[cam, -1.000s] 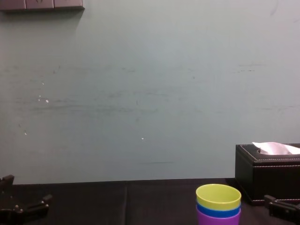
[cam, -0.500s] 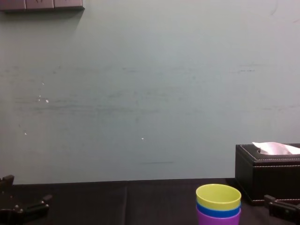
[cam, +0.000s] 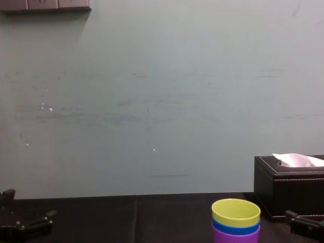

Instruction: Stack the three plastic cups sequentially using one hand.

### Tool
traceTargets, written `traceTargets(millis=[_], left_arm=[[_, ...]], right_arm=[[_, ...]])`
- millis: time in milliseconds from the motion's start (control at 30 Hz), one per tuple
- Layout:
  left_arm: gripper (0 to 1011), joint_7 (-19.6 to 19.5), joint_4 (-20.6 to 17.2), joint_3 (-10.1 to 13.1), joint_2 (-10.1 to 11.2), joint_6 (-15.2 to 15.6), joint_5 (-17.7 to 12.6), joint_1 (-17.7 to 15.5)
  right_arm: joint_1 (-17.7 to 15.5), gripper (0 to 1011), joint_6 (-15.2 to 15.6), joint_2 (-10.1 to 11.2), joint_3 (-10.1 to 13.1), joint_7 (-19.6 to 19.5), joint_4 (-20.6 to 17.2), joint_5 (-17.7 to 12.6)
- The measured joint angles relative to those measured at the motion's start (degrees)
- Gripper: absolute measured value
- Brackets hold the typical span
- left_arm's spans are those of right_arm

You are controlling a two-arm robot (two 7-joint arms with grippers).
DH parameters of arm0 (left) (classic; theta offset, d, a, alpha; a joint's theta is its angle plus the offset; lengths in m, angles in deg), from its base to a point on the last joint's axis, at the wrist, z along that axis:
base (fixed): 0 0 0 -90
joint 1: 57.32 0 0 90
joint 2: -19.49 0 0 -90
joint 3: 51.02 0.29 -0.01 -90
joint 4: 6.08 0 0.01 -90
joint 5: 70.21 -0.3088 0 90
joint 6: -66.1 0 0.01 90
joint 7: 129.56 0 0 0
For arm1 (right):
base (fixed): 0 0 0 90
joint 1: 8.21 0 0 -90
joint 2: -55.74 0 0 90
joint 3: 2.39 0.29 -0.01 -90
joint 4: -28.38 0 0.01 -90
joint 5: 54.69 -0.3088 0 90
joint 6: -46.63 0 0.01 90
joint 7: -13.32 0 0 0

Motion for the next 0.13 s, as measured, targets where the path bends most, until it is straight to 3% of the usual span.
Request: traceTargets(millis=[133], left_arm=[[1011,0.0,0.0,0.0,0.0,0.0,0.0,0.0]], right_arm=[[0.0,1003,0.0,0.0,0.0,0.0,0.0,0.0]])
